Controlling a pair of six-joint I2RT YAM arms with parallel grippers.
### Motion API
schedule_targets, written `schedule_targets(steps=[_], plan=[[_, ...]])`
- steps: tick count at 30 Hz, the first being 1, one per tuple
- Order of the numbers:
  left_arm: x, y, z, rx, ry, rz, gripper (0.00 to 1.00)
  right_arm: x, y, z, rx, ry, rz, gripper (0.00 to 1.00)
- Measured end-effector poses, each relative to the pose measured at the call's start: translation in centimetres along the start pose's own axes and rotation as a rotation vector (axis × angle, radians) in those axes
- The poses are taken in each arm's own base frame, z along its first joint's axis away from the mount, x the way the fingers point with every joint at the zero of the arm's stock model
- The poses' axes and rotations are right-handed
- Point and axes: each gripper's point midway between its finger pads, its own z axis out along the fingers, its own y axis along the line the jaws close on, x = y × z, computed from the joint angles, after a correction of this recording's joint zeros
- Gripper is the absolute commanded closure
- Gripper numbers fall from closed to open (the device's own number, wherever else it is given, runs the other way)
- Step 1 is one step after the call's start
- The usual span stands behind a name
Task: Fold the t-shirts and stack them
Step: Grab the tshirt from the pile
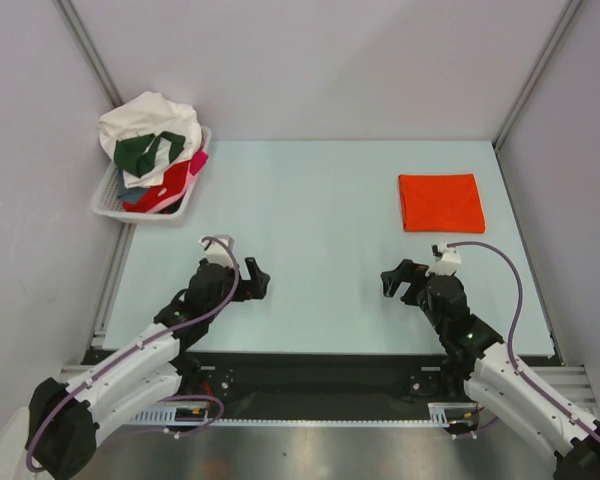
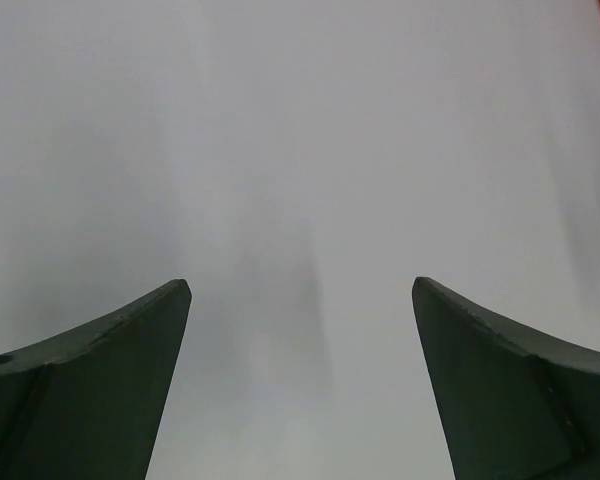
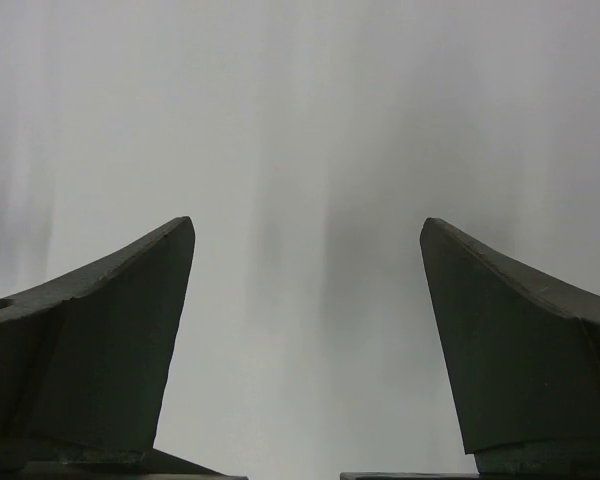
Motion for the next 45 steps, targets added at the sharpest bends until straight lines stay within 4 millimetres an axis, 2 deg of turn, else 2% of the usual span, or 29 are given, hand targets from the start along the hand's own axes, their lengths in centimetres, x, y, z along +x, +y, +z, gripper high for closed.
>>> schedule_targets(steps=[3,8,11,13,16,17,18,22,27,30,33,37,42,45], plan=[[0.2,0.6,0.2,-0.037,0.017,0.005,0.0,-0.2,0.1,-0.1,-0.005,-0.007,0.006,0.0],[-0.6,1.4,0.6,-0.116,0.017,-0.004,0.0,-0.2,0.1,-0.1,-0.005,-0.008,0.007,0.0],[-1.8,1.8,1.0,-0.171,0.017,-0.051,0.0,-0.2,0.1,-0.1,-0.005,-0.007,0.008,0.0],[-3.4,2.3,1.5,-0.202,0.003,-0.124,0.0,-0.2,0.1,-0.1,-0.005,-0.007,0.008,0.0],[-7.1,4.4,2.5,-0.246,-0.043,-0.3,0.0,-0.1,0.1,-0.1,-0.005,-0.005,0.007,0.01],[-8.2,4.3,3.0,-0.238,-0.052,-0.348,0.0,-0.1,0.1,-0.1,-0.006,-0.004,0.007,0.01],[-9.3,5.7,3.1,-0.268,-0.075,-0.395,0.0,-0.1,0.1,0.0,-0.006,-0.002,0.007,0.01],[-14.5,6.5,4.9,-0.28,-0.131,-0.509,0.0,0.0,0.2,0.0,-0.009,0.002,0.006,0.01],[-24.7,7.1,7.3,-0.334,-0.275,-0.602,0.0,0.1,0.2,0.0,-0.009,0.007,0.005,0.01],[-30.3,9.0,7.9,-0.407,-0.38,-0.652,0.01,0.1,0.2,-0.1,-0.009,0.005,0.006,0.01],[-33.5,11.9,8.4,-0.496,-0.433,-0.675,0.02,-0.1,0.2,-0.3,-0.011,-0.004,0.008,0.01],[-35.0,16.0,9.7,-0.602,-0.448,-0.686,0.04,-0.6,0.3,-0.5,-0.019,-0.024,0.015,0.01],[-34.0,20.9,11.8,-0.732,-0.407,-0.663,0.07,-0.7,0.3,-0.5,-0.018,-0.028,0.016,0.01],[-33.4,22.1,13.5,-0.753,-0.375,-0.648,0.1,-0.7,0.2,-0.5,-0.012,-0.028,0.015,0.01]])
